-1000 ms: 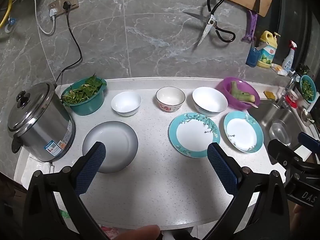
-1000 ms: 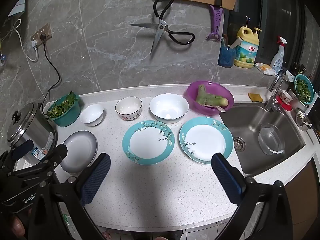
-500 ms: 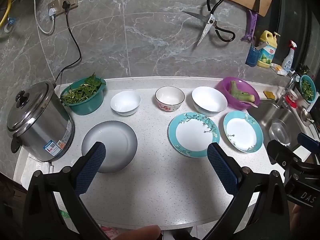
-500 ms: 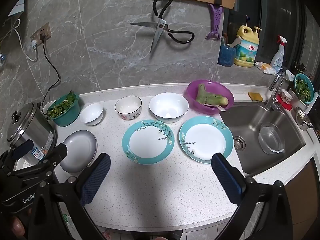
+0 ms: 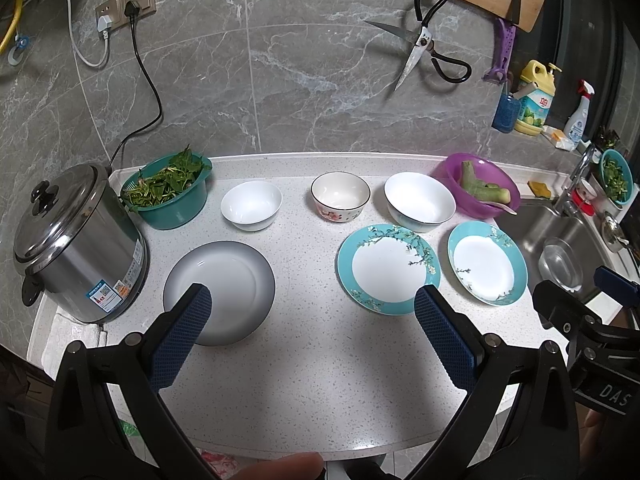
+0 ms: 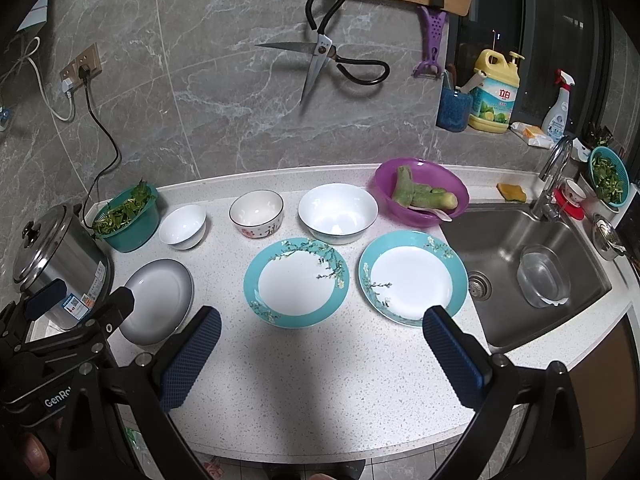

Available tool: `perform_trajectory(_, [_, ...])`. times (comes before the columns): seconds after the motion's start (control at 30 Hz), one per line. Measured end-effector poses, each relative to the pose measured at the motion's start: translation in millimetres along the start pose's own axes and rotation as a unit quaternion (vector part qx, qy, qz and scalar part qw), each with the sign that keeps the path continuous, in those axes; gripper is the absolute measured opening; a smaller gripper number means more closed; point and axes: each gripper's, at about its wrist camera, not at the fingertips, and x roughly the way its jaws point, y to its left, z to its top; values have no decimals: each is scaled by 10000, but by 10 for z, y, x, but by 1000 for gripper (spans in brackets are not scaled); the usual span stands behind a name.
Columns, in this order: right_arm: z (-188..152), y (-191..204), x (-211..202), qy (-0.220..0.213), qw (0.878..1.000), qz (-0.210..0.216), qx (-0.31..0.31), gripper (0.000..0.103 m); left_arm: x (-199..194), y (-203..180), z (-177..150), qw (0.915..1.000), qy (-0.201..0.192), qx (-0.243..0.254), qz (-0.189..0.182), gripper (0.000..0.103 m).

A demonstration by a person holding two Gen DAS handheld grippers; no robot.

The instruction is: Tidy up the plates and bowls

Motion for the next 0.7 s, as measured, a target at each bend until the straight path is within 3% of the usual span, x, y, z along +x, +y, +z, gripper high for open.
perform_trajectory(0.7, [31, 18, 78, 38, 10000, -5, -6, 103, 4, 4, -17, 10000, 21, -2, 0, 103])
